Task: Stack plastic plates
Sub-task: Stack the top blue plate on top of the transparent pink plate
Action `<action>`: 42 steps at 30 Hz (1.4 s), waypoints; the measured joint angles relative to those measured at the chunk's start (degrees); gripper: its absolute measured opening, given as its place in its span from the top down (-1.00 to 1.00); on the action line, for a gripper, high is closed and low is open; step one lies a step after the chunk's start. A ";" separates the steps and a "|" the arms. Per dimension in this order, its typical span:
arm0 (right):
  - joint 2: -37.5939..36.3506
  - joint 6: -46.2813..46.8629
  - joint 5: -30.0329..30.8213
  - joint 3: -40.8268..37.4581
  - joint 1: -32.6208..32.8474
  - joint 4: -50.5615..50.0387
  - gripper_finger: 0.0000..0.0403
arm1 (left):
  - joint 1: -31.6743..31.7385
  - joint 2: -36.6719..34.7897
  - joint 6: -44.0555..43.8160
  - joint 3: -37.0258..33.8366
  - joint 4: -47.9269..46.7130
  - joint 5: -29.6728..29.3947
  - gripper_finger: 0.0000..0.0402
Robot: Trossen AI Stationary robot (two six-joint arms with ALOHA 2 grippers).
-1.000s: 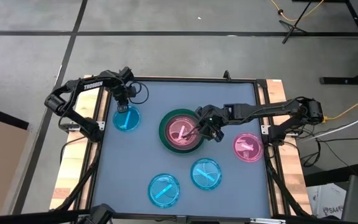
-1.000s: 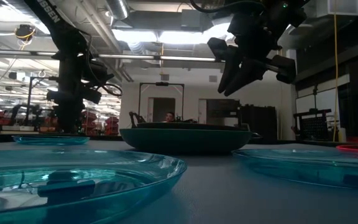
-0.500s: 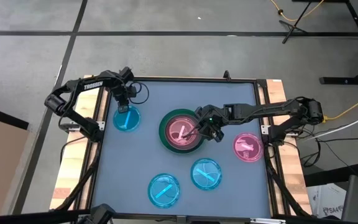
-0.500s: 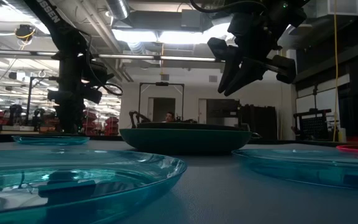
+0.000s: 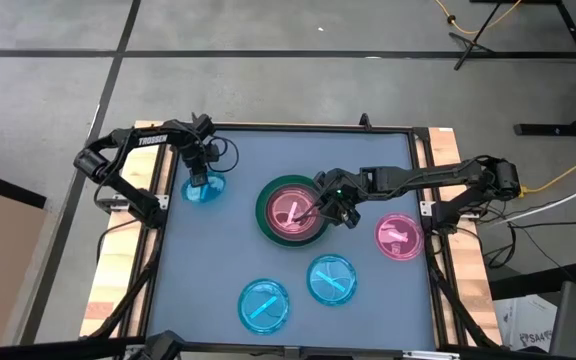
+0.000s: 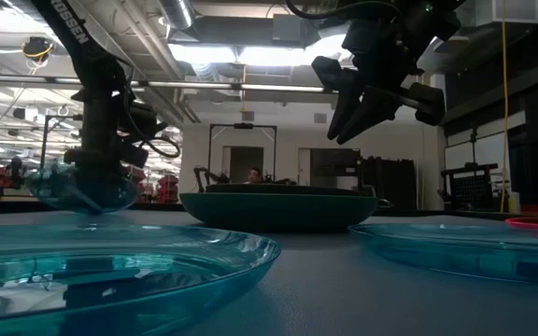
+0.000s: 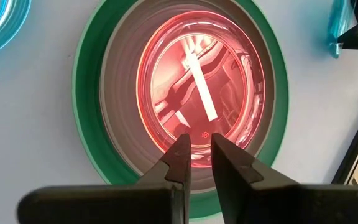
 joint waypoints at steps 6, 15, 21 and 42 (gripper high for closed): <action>-0.01 -0.02 0.00 0.00 0.00 0.00 0.75 | 0.00 0.00 -0.04 -0.04 0.02 0.28 0.68; 0.01 0.00 0.00 0.00 0.00 0.00 0.75 | 0.06 0.20 -0.07 0.55 -1.46 3.30 0.73; 0.00 -0.01 0.00 0.00 0.00 0.00 0.75 | 0.04 0.22 -0.10 0.69 -2.96 6.23 0.87; 0.00 -0.01 0.02 0.00 0.01 0.00 0.75 | -0.04 0.15 -0.53 0.81 -3.08 13.55 1.00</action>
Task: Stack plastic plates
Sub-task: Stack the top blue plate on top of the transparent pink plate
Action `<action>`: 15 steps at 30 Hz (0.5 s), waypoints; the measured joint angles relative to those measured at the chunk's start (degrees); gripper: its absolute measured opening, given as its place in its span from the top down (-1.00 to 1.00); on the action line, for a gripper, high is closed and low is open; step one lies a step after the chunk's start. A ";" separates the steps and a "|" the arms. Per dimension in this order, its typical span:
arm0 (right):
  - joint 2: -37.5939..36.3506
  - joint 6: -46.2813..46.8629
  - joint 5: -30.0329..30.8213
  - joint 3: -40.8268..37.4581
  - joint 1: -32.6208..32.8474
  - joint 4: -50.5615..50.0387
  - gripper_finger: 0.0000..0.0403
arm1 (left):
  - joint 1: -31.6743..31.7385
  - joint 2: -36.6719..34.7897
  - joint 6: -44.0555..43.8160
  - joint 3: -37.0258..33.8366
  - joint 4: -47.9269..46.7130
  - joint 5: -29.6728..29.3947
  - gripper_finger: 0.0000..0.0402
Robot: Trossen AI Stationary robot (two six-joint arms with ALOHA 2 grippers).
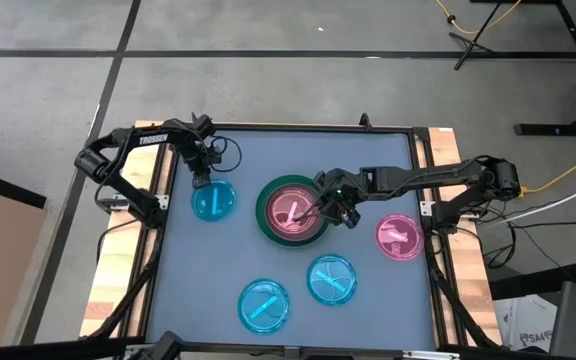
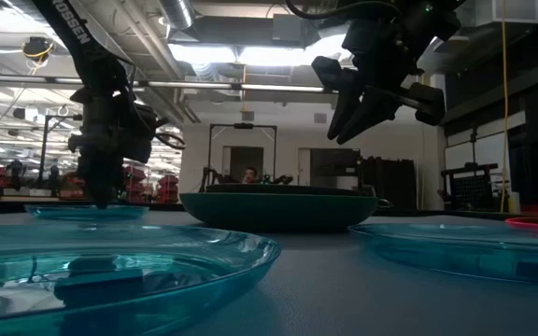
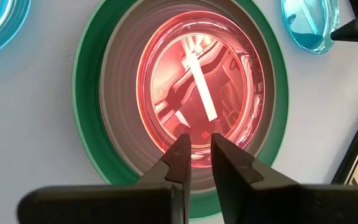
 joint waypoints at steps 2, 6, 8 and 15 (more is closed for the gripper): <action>-0.01 -0.01 0.00 0.00 -0.01 0.00 0.75 | -0.19 0.00 -0.04 0.00 0.02 0.04 1.00; 0.01 -0.01 0.00 0.00 -0.01 0.00 0.75 | -1.63 0.00 -0.09 0.00 0.07 0.18 1.00; 0.01 0.00 0.00 0.00 -0.01 0.00 0.75 | -2.68 0.00 -0.09 0.19 0.04 0.19 1.00; 0.01 0.00 0.00 0.00 -0.01 0.00 0.75 | -6.69 0.00 -0.13 3.59 0.06 3.76 1.00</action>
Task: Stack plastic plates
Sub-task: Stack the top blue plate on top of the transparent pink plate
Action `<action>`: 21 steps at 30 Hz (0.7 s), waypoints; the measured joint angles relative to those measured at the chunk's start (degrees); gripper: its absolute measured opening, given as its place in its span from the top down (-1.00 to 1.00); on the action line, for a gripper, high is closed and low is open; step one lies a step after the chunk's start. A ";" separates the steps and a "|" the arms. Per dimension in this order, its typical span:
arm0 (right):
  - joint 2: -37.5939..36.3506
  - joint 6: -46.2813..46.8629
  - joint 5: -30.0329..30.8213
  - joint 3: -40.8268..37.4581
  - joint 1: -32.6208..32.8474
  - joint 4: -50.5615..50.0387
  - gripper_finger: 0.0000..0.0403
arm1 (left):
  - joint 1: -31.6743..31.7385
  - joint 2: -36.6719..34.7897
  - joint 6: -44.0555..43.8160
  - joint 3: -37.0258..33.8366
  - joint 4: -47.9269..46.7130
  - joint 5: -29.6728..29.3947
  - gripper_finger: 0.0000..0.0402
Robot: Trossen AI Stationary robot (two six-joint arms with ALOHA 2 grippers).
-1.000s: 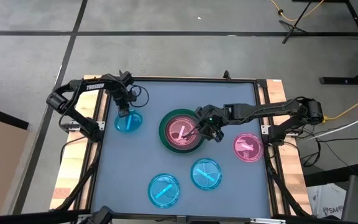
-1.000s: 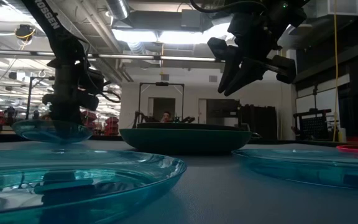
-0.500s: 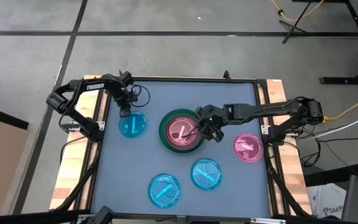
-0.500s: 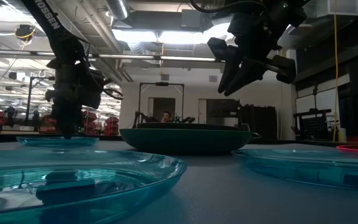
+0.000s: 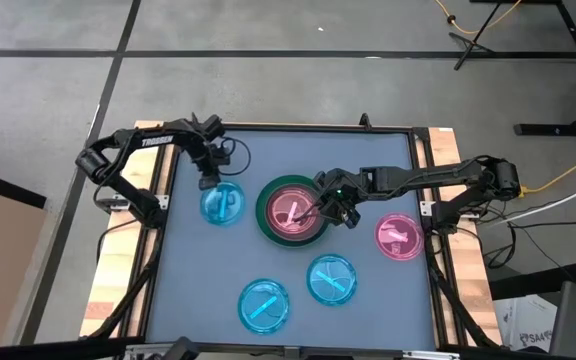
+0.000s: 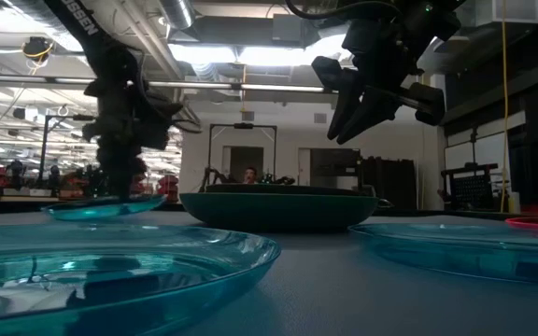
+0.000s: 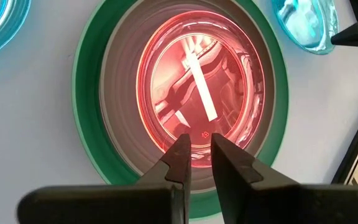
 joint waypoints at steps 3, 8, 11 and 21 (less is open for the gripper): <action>-0.01 -0.01 0.00 0.00 0.00 -0.04 0.75 | -1.51 -0.02 -0.12 1.85 -0.18 1.50 1.00; -0.02 -0.02 0.00 0.00 0.00 -0.13 0.75 | -4.21 -0.02 -0.65 5.05 -2.56 2.62 1.00; -0.04 -0.01 0.00 0.00 0.00 -0.17 0.75 | -5.79 -0.02 0.03 7.06 -4.99 2.62 1.00; -4.54 -0.02 0.01 -0.02 0.00 -3.17 0.75 | -12.11 -0.07 -1.43 13.21 -10.22 5.85 1.00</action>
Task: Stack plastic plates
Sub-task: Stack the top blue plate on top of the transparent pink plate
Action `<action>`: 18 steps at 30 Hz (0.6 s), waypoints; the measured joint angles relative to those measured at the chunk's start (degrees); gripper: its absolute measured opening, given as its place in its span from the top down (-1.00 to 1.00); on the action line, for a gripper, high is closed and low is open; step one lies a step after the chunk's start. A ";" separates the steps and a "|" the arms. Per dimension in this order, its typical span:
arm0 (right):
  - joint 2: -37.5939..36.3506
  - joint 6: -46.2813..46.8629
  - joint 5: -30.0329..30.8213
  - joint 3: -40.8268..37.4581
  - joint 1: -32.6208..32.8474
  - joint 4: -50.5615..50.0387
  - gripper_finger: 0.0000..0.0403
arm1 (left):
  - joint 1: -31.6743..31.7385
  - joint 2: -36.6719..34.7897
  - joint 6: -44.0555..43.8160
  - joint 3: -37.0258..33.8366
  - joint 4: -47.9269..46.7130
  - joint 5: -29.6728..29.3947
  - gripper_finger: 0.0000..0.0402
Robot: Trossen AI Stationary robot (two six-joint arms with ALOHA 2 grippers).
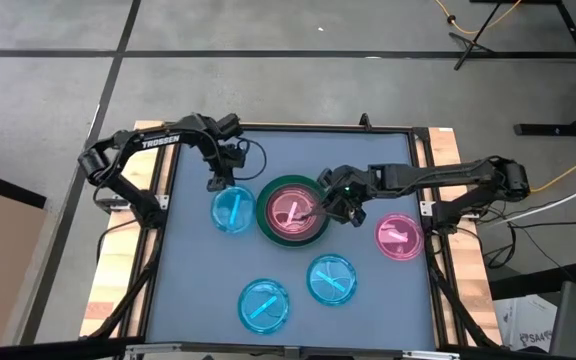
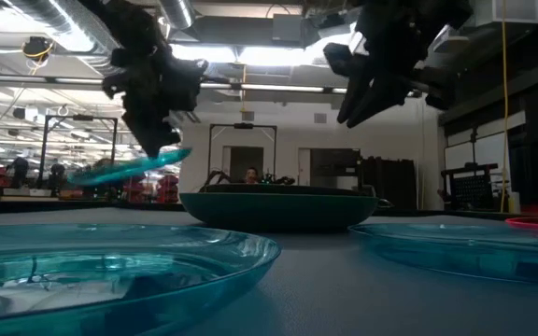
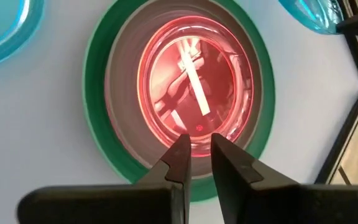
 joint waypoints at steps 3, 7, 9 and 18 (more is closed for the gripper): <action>-2.07 0.00 0.00 0.00 0.00 -1.53 0.75 | -2.19 0.00 -3.06 1.72 0.02 0.40 1.00; -4.82 0.00 0.01 0.00 0.00 -4.49 0.75 | -5.17 0.00 -10.34 3.96 0.13 1.27 1.00; -6.29 0.02 0.01 0.00 0.00 -5.70 0.75 | -6.66 0.00 -14.68 4.75 0.33 1.29 1.00; -10.36 -0.10 0.01 0.00 -0.07 -6.88 0.75 | -13.22 -0.02 -35.93 5.97 6.48 1.33 1.00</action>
